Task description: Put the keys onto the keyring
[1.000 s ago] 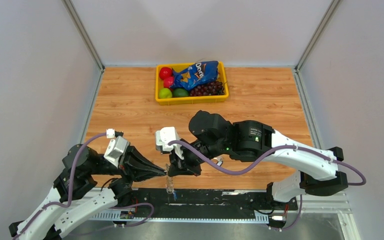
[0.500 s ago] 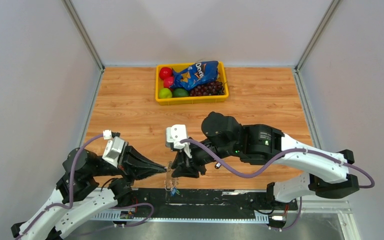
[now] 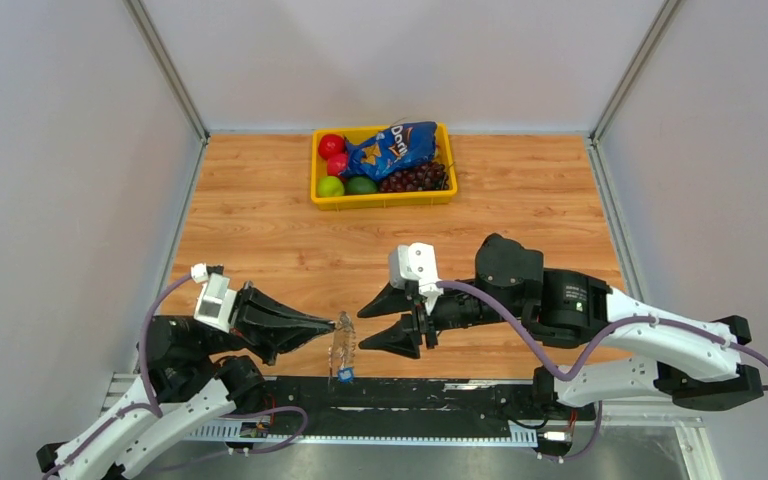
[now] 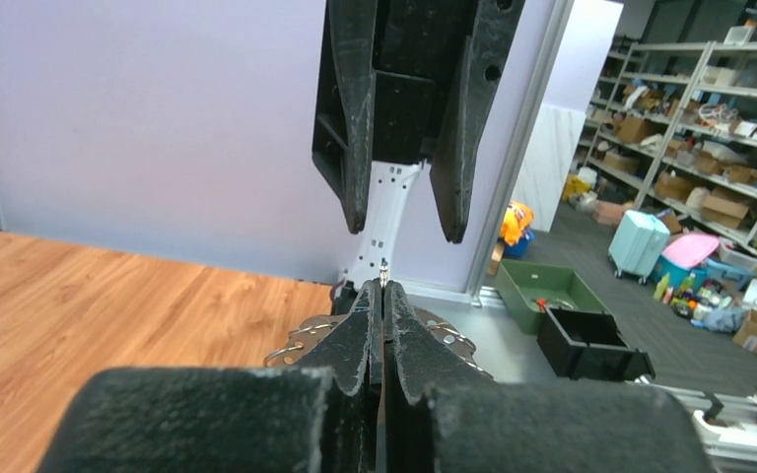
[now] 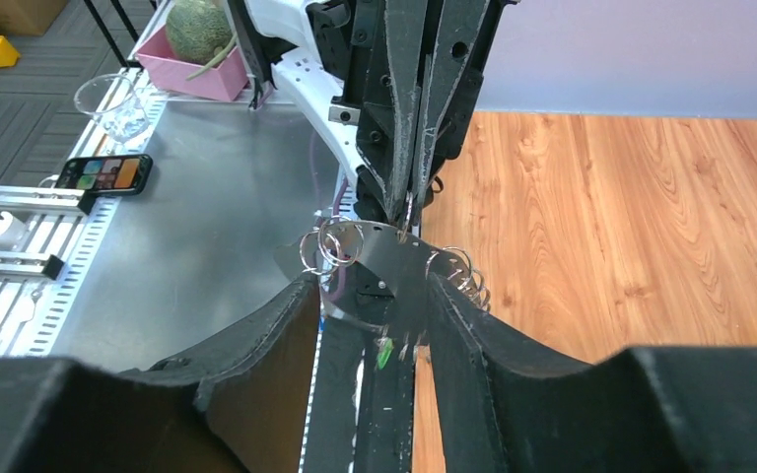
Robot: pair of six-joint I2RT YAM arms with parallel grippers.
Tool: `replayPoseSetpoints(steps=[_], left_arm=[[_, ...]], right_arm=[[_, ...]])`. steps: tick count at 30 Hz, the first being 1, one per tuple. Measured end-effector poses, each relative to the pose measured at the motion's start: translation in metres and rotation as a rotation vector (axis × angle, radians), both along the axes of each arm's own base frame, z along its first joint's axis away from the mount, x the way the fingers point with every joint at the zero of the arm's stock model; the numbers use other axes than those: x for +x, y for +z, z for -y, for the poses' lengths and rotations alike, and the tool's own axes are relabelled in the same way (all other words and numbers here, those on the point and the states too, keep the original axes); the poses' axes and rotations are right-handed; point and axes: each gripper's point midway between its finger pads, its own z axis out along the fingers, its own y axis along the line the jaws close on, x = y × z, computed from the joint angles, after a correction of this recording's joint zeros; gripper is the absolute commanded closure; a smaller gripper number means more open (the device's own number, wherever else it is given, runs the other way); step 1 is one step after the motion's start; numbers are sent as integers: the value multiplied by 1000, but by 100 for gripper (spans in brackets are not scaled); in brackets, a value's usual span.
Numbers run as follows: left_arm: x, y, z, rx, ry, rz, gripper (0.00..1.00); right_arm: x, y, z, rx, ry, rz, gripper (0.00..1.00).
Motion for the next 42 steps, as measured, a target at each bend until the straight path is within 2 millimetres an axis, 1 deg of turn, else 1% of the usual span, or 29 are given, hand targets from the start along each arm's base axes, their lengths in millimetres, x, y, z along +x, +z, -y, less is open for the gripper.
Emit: replayPoseSetpoints(steps=[4,7,8,10,13,18,20,23,30,32,42], left_arm=[[4,-5,0,-59,8,-12,100],[6,-2,-2,-105,20,-10,100],[6,0,-3,-117,21,-9,100],[5,8,-8,-153,28,2,100],[3,19,-14,-205,33,16,100],[3,24,-18,-247,37,22,100],[4,25,-18,-253,40,17,100],[3,27,-19,-265,41,15,100],[0,31,-24,-286,42,24,100],[-1,32,-25,-291,41,27,100],[-2,32,-27,-295,44,29,100]], right_arm=[[6,-12,-9,20,-21,19,59],[9,-20,-15,36,-37,31,64],[10,-20,-16,41,-41,35,64],[12,-18,-18,68,-53,44,65],[14,-7,-18,122,-71,58,66],[17,20,-18,230,-98,73,66],[18,26,-20,253,-99,76,66],[18,28,-25,264,-98,77,66],[20,13,-43,225,-94,72,68],[19,12,-46,221,-90,71,69],[16,18,-53,228,-75,67,69]])
